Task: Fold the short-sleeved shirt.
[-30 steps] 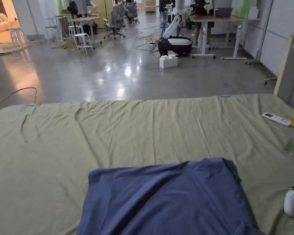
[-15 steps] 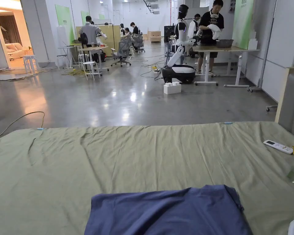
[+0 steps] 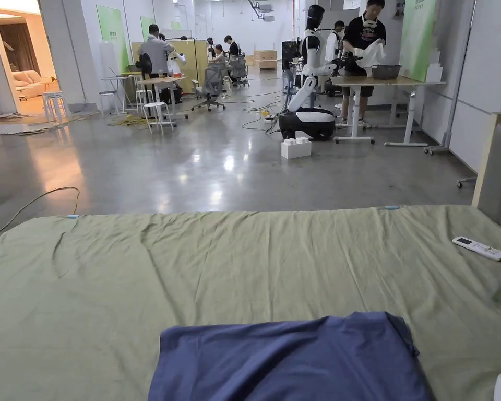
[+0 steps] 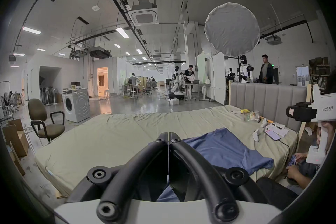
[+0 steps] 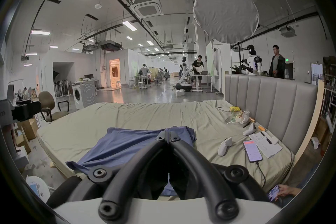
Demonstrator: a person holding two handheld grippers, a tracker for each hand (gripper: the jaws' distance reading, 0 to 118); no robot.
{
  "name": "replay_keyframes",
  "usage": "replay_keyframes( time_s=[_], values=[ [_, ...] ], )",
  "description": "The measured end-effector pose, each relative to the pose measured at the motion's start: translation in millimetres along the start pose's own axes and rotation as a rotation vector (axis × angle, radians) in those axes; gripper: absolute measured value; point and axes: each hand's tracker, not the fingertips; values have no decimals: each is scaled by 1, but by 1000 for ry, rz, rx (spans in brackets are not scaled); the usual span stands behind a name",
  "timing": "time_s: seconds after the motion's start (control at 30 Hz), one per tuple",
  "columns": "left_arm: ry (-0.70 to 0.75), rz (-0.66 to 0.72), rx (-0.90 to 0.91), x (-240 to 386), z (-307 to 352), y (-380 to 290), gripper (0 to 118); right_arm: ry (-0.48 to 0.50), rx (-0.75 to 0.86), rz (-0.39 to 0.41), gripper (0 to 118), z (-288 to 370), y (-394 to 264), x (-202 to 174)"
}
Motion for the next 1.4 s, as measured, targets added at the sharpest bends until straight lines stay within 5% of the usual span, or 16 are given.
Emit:
replay_keyframes(
  time_s=[0.07,0.3,0.47,0.5,0.57,0.7,0.9,0.93,1.0,1.03,1.2,1.3,1.33,1.4],
  values=[
    [3,4,-7,-1,-2,-2,0,-15,20,48,0,0,1,-2],
    [1,30,-73,-18,-11,-18,0,-10,-18,10,0,-8,-6,-1],
    [20,233,-152,-57,-23,-57,4,0,-116,-31,0,-11,-23,5],
    [17,230,-203,-63,-30,-70,15,-3,-115,-24,0,-12,-24,4],
    [-51,246,-284,-77,-42,-97,61,-10,-134,-32,0,-14,-28,5],
    [-59,175,-435,-85,-65,-153,82,-21,-179,-32,0,-17,-34,6],
    [-143,258,-543,-86,-108,-205,81,-38,-238,-86,0,-22,-42,12],
    [-130,241,-574,-90,-116,-209,72,-41,-250,-97,0,-22,-43,12],
    [-107,199,-645,-85,-129,-218,24,-55,-260,-87,0,-21,-42,11],
    [-106,168,-637,-81,-129,-220,14,-57,-257,-82,0,-19,-42,11],
    [-125,28,-680,-67,-137,-216,10,-67,-261,-79,0,-17,-45,15],
    [-131,70,-714,-70,-146,-219,10,-77,-290,-107,1,-25,-57,26],
    [-130,73,-725,-70,-147,-218,10,-78,-293,-114,8,-29,-64,31],
    [-127,53,-739,-67,-149,-217,10,-54,-356,-138,58,-45,-83,46]
  ],
)
